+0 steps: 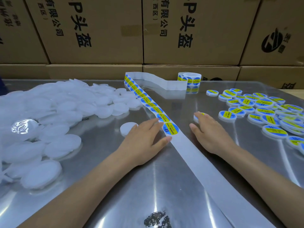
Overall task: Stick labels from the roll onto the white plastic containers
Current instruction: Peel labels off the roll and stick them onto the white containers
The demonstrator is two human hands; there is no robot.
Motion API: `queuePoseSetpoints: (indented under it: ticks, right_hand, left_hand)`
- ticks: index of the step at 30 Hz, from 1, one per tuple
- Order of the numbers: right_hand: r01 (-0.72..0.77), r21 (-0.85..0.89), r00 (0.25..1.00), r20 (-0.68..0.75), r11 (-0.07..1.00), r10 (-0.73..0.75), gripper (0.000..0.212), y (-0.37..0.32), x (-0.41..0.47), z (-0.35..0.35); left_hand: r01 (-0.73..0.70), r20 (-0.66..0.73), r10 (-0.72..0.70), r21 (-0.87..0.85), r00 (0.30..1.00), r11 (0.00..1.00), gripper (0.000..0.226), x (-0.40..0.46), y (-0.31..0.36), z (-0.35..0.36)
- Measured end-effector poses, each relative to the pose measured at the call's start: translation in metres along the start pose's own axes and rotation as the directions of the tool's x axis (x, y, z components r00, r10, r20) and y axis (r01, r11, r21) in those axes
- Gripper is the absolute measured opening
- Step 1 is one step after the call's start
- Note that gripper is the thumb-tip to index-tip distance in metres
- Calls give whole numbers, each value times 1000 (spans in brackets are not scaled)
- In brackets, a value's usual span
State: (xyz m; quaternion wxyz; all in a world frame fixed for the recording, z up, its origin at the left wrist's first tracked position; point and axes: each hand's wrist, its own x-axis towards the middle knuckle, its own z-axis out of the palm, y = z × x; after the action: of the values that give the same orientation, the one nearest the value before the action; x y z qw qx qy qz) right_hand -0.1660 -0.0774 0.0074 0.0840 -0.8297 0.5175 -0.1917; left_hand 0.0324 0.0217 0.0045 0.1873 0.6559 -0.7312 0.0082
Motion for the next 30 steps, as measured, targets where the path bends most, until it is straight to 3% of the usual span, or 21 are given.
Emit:
queuePoseSetpoints:
  ticks: [5, 10, 12, 16, 19, 22, 25, 30]
  right_hand:
    - [219, 152, 975, -71, 964, -210, 37, -14, -4, 1]
    - [293, 181, 956, -38, 939, -291, 31, -20, -8, 4]
    - [310, 195, 951, -45, 931, -307, 31, -20, -8, 3]
    - [332, 266, 932, 57, 905, -358, 43, -22, -8, 6]
    - [237, 494, 934, 122, 836, -337, 44, -24, -9, 5]
    - [186, 513, 962, 78, 838, -261, 43, -25, -7, 6]
    - [194, 492, 964, 62, 849, -257, 40, -26, -6, 8]
    - [256, 421, 955, 29, 870, -295, 29, -26, -6, 9]
  left_hand:
    - [-95, 113, 96, -7, 989, 995, 54, 1, 5, 2]
    - [-119, -36, 115, -122, 993, 985, 29, 2, 6, -4]
    - [-48, -68, 36, -173, 997, 984, 38, 2, 4, -2]
    - [54, 3, -55, -193, 998, 980, 66, 3, 0, 4]
    - [103, 7, -104, -263, 995, 959, 82, 5, -2, 7]
    - [106, 5, -110, -315, 994, 943, 84, 5, -1, 8]
    - [113, -4, -121, -335, 993, 936, 79, 5, 0, 7]
    - [52, -48, -74, -367, 996, 929, 44, 4, 2, 5]
